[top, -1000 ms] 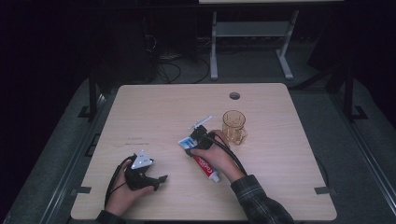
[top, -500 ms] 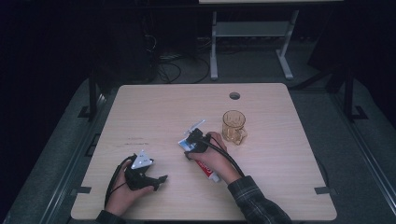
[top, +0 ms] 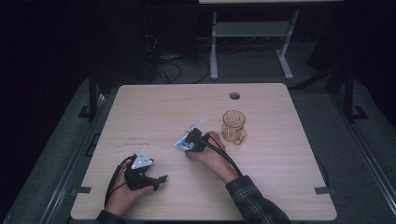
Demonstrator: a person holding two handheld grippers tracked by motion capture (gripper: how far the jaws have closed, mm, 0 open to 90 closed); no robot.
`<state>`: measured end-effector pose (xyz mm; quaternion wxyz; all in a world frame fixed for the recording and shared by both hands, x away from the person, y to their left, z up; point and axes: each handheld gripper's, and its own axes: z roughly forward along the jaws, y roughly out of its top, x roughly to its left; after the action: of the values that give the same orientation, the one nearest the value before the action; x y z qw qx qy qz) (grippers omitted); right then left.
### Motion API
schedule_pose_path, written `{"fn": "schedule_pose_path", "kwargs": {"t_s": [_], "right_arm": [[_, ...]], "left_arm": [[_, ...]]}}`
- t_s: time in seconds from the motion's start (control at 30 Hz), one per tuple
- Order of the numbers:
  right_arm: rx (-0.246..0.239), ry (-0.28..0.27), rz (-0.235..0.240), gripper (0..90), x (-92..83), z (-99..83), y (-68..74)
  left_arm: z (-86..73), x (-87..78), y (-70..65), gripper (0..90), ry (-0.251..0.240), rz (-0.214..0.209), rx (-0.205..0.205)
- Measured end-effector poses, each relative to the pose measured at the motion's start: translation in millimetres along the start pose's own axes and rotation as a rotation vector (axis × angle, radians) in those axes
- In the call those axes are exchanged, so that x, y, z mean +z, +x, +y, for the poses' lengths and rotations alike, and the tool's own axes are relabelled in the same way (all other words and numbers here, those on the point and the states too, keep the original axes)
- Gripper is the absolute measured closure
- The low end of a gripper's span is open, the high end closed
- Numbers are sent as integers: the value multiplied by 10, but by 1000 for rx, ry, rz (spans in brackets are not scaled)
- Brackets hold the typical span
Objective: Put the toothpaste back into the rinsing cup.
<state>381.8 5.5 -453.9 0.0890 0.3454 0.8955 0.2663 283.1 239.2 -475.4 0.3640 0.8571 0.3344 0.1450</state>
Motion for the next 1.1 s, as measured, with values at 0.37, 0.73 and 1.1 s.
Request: {"fn": "schedule_pose_path", "kwargs": {"t_s": [0.37,0.73,1.1], "right_arm": [[33,-7,42,696,-89,10,-78],[40,-36,84,711,-140,17,-94],[61,-99,124,719,-278,27,-116]], "left_arm": [[0,1,-1,131,-2,0,-3],[-1,0,3,130,-2,-3,0],[-1,-1,5,131,-1,-2,3]]}}
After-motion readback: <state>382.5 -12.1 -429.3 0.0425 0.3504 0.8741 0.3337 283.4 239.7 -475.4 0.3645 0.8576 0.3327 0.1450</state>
